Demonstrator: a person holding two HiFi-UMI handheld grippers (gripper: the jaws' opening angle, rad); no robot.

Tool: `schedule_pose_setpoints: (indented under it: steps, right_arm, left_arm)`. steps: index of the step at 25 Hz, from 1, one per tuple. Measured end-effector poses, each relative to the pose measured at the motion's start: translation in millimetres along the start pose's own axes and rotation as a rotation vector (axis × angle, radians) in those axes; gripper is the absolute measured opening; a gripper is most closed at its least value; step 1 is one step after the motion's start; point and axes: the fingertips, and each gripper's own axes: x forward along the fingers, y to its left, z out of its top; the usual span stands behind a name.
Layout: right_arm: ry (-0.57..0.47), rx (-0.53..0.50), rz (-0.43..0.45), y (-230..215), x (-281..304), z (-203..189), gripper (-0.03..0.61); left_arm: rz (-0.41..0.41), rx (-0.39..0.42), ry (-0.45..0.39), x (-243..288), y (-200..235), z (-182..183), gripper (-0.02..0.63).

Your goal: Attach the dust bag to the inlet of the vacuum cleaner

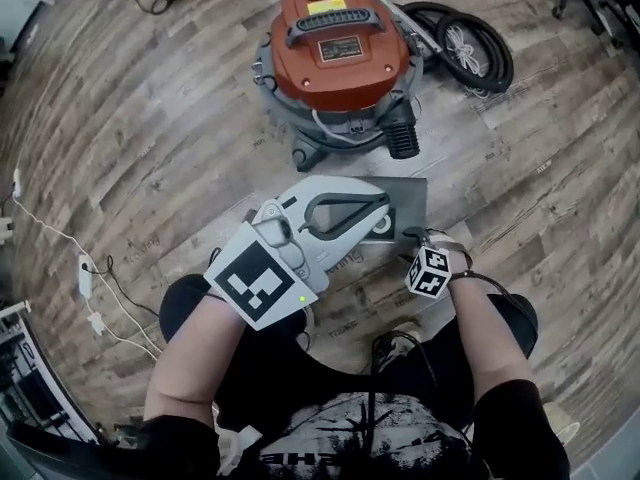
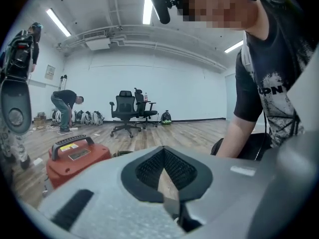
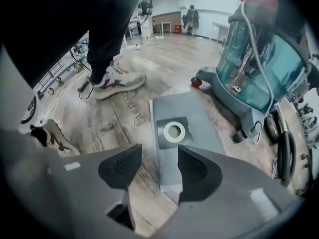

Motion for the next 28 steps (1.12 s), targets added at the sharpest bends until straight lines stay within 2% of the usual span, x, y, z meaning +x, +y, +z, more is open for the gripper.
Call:
schedule_pose_setpoints:
  steps: [5, 11, 14, 16, 18, 21, 23, 28]
  right_arm:
    - [0.116, -0.033, -0.017, -15, 34, -30, 0.219]
    - [0.208, -0.034, 0.011, -12, 71, -58, 0.207]
    - [0.227, 0.006, -0.002, -10, 81, -61, 0.189]
    - [0.239, 0.029, -0.018, -14, 86, -64, 0.148]
    - [0.244, 0.042, -0.009, -16, 88, -66, 0.153]
    - [0.238, 0.039, 0.019, -14, 89, -64, 0.121]
    - [0.224, 0.04, 0.022, -11, 87, -64, 0.078]
    - [0.197, 0.027, 0.04, -22, 73, -54, 0.027]
  left_arm:
    - [0.052, -0.087, 0.003, -7, -11, -15, -0.003]
    - [0.078, -0.13, 0.026, -10, -17, -32, -0.003]
    - [0.086, -0.144, 0.048, -13, -18, -38, -0.003]
    - [0.09, -0.16, 0.049, -13, -19, -34, -0.003]
    - [0.083, -0.169, 0.025, -11, -22, -25, -0.003]
    - [0.067, -0.16, 0.005, -8, -26, -22, -0.003]
    - [0.062, -0.157, 0.022, -7, -29, -27, -0.003]
    - [0.065, -0.111, 0.07, -4, -32, -36, -0.003]
